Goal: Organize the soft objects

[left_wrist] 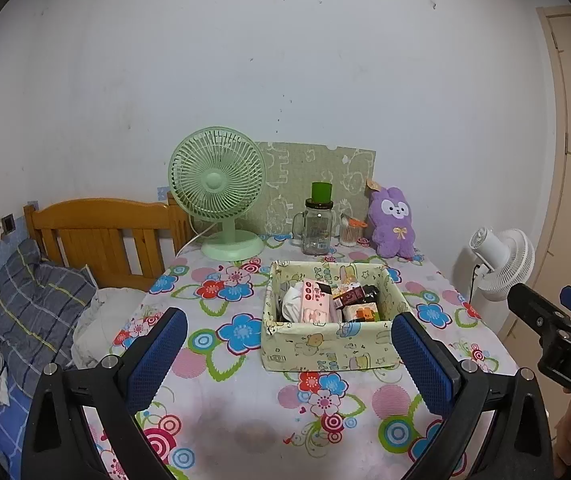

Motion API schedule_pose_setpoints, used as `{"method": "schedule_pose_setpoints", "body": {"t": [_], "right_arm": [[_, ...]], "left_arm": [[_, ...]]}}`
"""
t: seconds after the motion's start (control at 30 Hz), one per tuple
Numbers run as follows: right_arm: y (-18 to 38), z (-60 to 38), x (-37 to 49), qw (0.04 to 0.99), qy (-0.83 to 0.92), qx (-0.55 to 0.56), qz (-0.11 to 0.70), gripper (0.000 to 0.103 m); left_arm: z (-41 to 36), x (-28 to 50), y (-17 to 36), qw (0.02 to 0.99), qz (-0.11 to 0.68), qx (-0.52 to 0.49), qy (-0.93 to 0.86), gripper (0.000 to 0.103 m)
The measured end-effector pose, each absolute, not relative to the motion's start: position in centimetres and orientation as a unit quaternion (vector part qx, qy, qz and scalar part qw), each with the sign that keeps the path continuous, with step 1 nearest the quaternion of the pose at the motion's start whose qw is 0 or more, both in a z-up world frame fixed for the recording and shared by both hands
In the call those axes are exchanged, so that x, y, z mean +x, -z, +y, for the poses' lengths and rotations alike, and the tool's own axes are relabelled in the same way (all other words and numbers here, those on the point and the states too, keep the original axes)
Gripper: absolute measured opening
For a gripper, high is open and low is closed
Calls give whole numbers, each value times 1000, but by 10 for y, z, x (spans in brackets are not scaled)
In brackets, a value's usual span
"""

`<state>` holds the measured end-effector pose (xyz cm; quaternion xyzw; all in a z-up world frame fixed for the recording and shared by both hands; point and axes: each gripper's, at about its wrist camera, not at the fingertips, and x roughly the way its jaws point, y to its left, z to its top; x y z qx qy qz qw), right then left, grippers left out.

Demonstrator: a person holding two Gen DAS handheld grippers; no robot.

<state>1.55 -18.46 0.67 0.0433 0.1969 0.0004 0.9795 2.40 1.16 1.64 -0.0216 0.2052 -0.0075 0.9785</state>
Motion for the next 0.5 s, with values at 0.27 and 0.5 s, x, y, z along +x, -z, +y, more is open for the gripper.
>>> {"method": "schedule_pose_setpoints", "body": {"t": [0.27,0.5], "right_arm": [[-3,-185,21,978,-1,44,205,103],[-1,-185,24,977,0,44,210,103]], "left_arm": [[9,26,-15,978,205,-20,9,103],[11,31,-13,977,212,-26,12,103]]}}
